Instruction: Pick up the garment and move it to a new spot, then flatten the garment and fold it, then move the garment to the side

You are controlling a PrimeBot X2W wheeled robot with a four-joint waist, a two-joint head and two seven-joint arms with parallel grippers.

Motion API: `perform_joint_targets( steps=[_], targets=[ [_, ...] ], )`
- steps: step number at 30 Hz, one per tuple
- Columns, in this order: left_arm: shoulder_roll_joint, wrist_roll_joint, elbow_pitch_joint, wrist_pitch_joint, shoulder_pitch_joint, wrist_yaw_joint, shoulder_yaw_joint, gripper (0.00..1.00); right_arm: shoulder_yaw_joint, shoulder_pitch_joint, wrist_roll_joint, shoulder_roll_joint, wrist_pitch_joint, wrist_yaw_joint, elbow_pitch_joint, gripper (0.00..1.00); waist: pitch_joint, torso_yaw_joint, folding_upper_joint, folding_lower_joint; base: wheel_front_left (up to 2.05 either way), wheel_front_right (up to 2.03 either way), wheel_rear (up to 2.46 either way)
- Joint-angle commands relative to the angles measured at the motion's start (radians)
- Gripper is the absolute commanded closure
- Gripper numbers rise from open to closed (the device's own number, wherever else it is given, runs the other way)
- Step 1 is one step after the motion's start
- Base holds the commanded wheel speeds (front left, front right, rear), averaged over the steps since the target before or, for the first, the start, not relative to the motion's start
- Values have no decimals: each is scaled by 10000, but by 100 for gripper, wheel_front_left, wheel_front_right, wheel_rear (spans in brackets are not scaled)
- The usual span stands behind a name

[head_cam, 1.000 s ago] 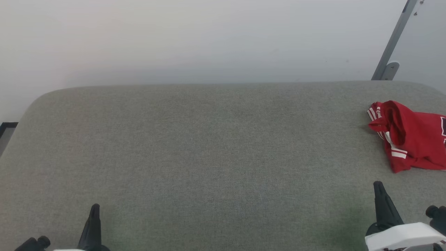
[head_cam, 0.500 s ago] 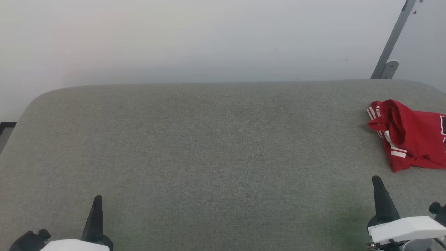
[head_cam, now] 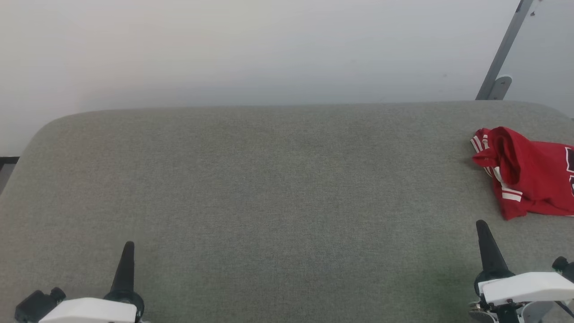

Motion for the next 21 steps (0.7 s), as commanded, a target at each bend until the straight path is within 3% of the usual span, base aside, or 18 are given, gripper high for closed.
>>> perform_joint_targets(
  steps=[1, 21],
  targets=[
    [0, -263, -71, 90, -272, -15, 71, 100, -21, -272, 320, -5, 93, 0, -75, 100, 5, -4, -1, 0, 0, 0, 0],
    [-252, -1716, 83, 614, -728, -19, 232, 100, -79, -534, 2267, 105, 615, -1, 10, 100, 59, -58, -1, 0, 0, 0, 0]
  ],
)
